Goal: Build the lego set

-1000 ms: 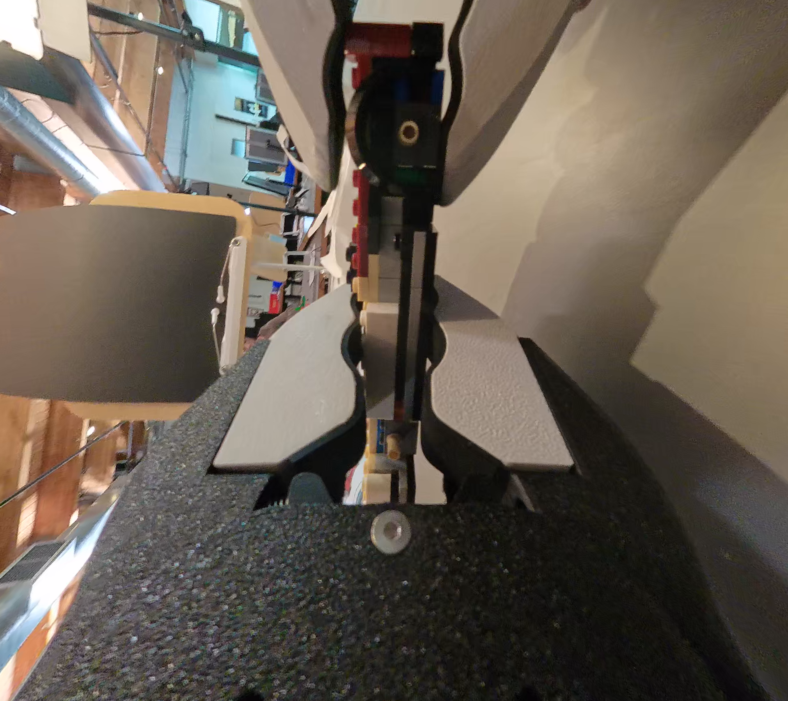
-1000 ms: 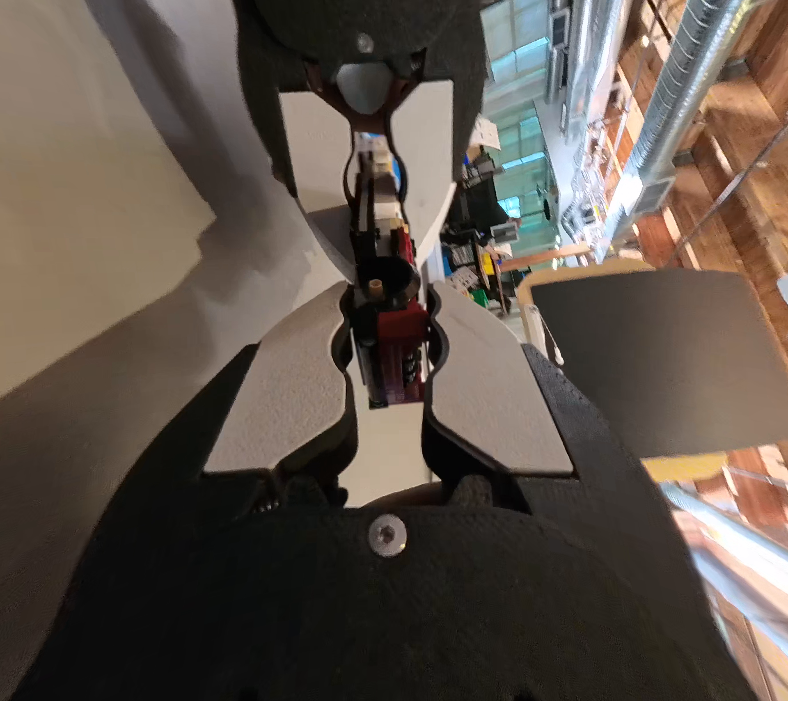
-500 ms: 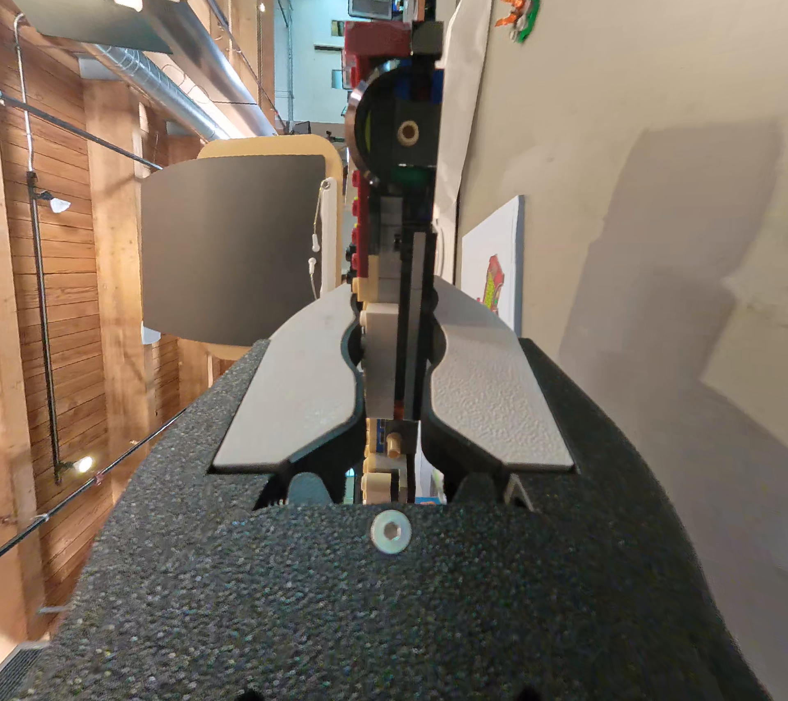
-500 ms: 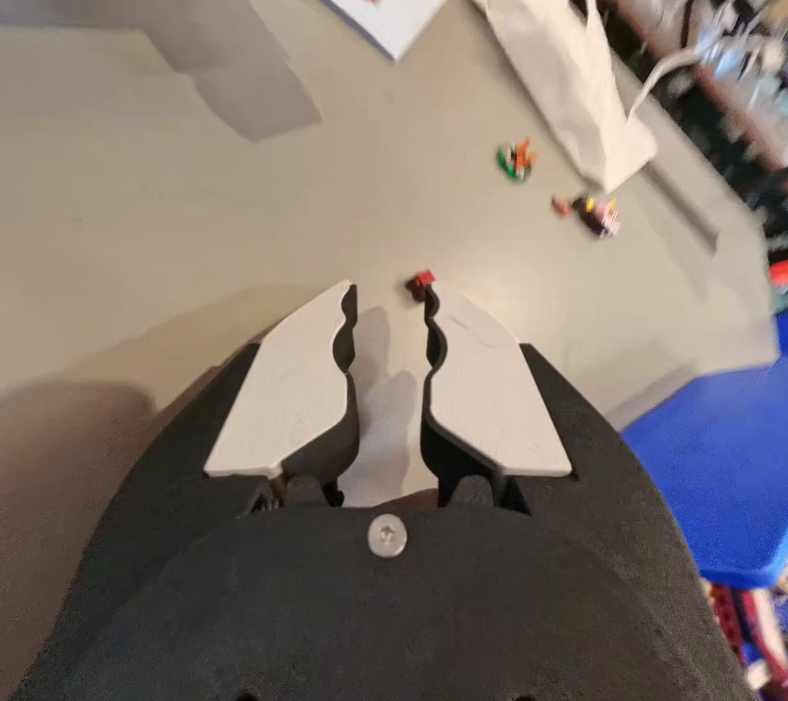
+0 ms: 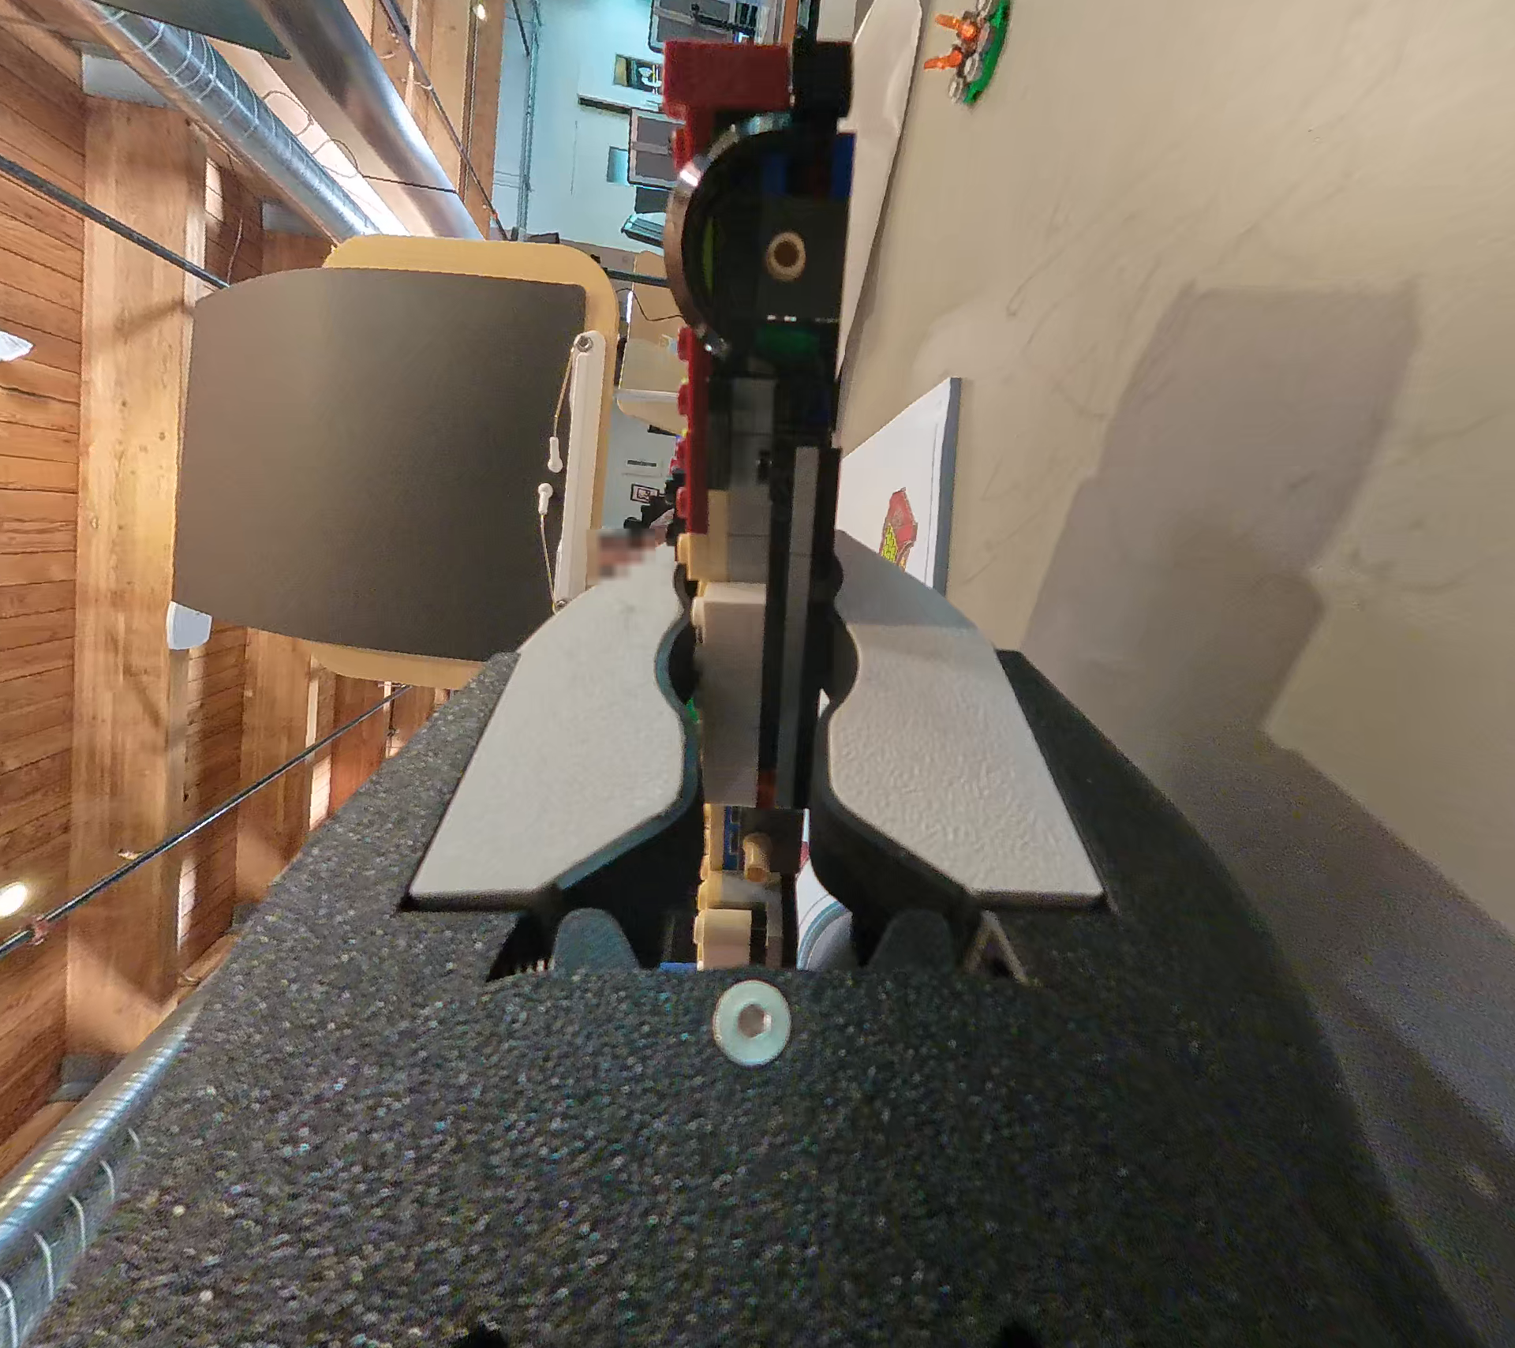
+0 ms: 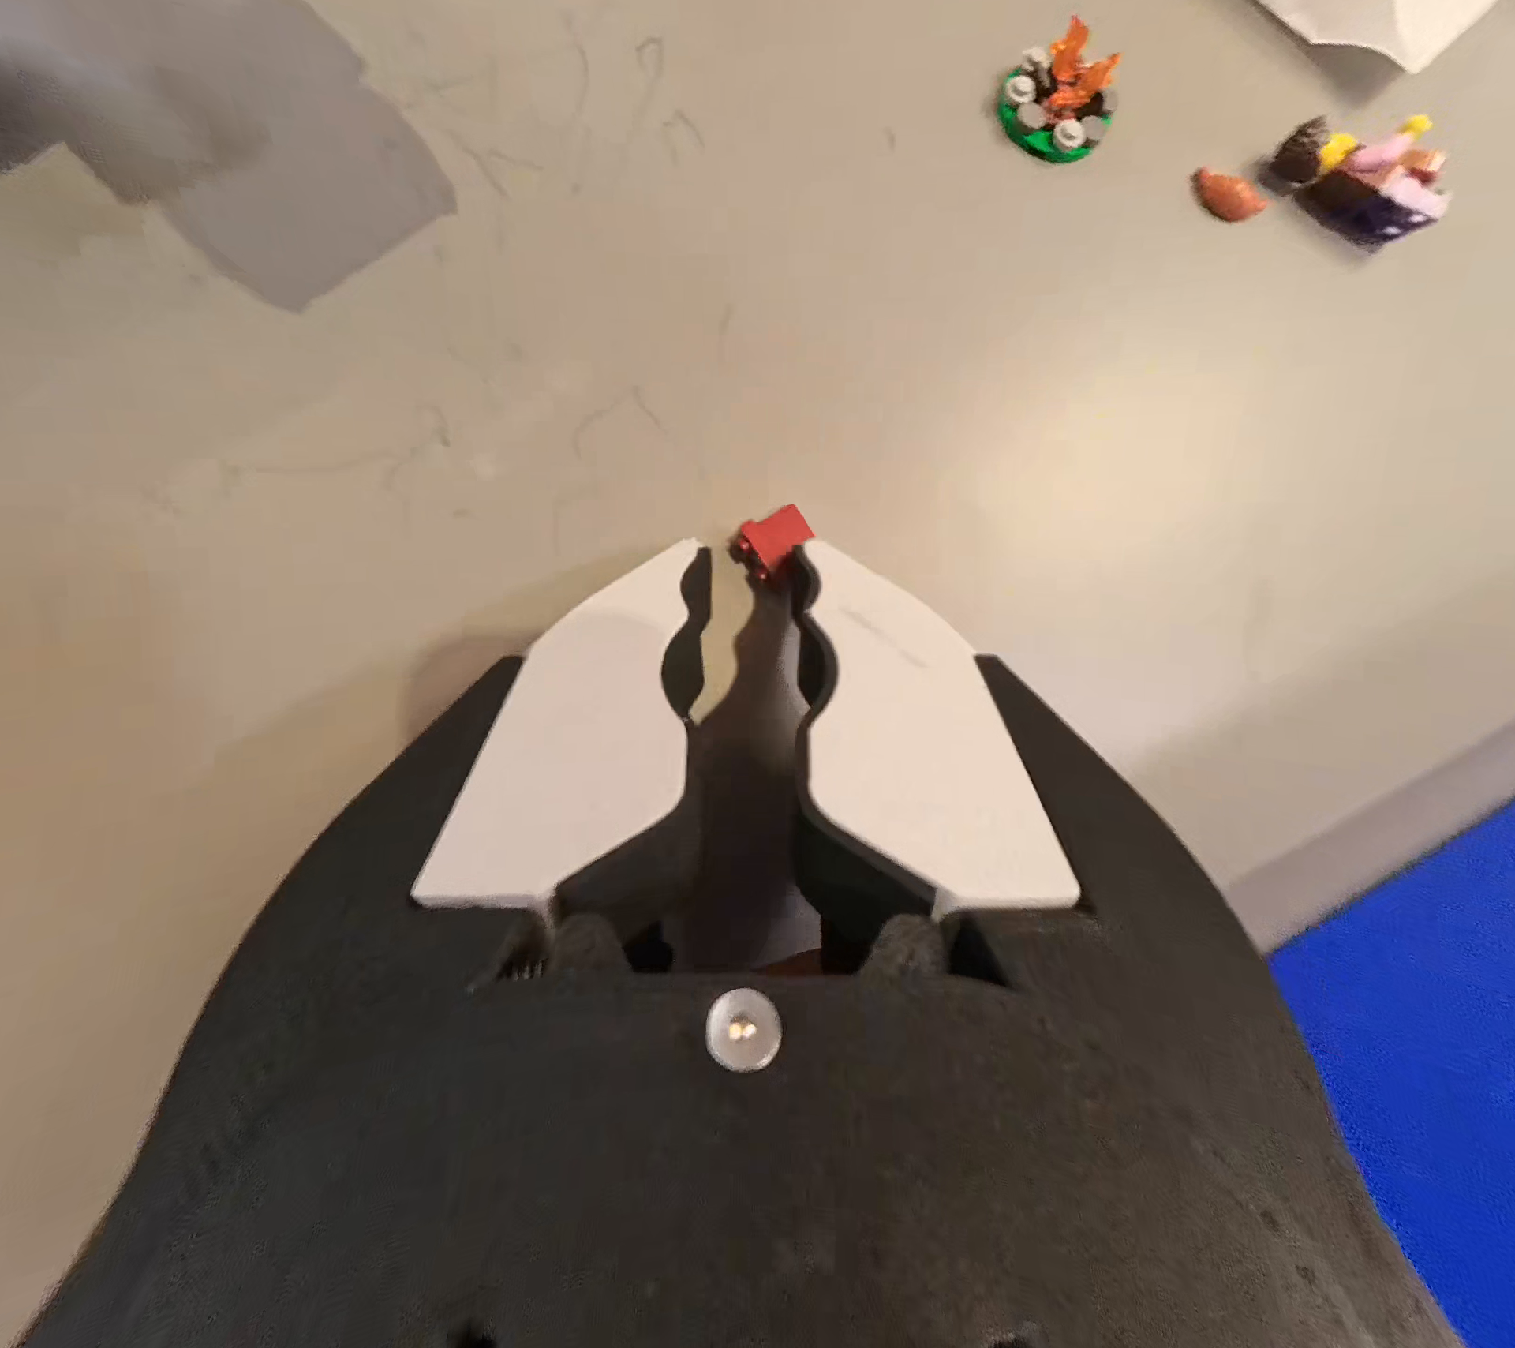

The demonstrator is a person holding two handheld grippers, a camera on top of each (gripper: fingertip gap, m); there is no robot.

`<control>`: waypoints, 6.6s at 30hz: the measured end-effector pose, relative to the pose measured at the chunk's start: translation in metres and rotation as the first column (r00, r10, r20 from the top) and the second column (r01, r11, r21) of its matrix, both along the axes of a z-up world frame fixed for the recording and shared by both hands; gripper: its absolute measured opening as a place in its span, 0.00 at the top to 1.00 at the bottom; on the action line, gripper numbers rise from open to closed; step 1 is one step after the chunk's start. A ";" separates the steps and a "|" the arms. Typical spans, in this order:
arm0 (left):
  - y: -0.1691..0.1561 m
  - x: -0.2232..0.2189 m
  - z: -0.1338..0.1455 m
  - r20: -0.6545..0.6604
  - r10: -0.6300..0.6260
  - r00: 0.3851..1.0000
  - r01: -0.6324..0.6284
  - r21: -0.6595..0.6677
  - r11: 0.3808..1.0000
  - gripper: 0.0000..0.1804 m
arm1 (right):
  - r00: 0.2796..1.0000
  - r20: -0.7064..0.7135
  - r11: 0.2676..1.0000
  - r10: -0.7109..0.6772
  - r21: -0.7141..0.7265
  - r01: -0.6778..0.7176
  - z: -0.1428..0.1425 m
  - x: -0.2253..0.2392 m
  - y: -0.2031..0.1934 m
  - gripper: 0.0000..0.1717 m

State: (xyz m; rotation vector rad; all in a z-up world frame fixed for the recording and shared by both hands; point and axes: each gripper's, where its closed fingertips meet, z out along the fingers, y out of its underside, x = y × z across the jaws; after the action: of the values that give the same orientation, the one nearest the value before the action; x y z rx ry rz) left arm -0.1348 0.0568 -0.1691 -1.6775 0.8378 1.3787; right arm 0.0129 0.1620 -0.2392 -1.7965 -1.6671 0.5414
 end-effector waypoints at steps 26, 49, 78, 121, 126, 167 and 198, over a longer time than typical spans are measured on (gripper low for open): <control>-0.004 -0.004 -0.007 0.105 -0.057 0.993 0.061 -0.035 0.998 0.86 | 0.905 -0.074 0.667 0.420 -0.651 -0.363 0.012 -0.056 -0.083 0.96; -0.022 -0.005 -0.014 0.170 -0.039 0.985 0.049 -0.055 0.997 0.86 | 0.831 -0.041 0.822 0.555 -0.127 -0.555 0.013 -0.055 -0.085 0.86; -0.027 0.005 -0.013 0.223 -0.046 0.974 0.055 -0.032 0.998 0.86 | 0.699 0.083 0.698 0.710 0.053 -0.715 0.000 -0.036 -0.113 0.91; -0.005 -0.005 -0.015 0.242 -0.036 0.970 0.044 -0.030 0.999 0.86 | 0.757 -0.034 0.753 0.653 -0.077 -0.654 0.007 -0.049 -0.094 0.84; -0.002 -0.006 -0.016 0.241 -0.037 0.970 0.046 -0.031 0.998 0.86 | 0.721 -0.008 0.719 0.693 -0.067 -0.691 0.002 -0.044 -0.100 0.85; -0.015 -0.001 -0.010 0.223 -0.027 0.975 0.043 -0.068 0.997 0.86 | 0.648 -0.040 0.650 0.760 0.060 -0.758 0.013 -0.050 -0.108 0.91; -0.015 -0.010 -0.010 0.233 -0.008 0.972 0.024 -0.065 0.998 0.86 | 0.777 0.151 0.791 0.611 -0.066 -0.608 -0.001 -0.029 -0.063 0.83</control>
State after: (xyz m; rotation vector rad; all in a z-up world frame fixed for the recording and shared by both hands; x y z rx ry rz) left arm -0.1450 0.0413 -0.1795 -1.8379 0.7676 1.1259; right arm -0.0161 0.0993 -0.2400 -1.2963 -2.3848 0.6870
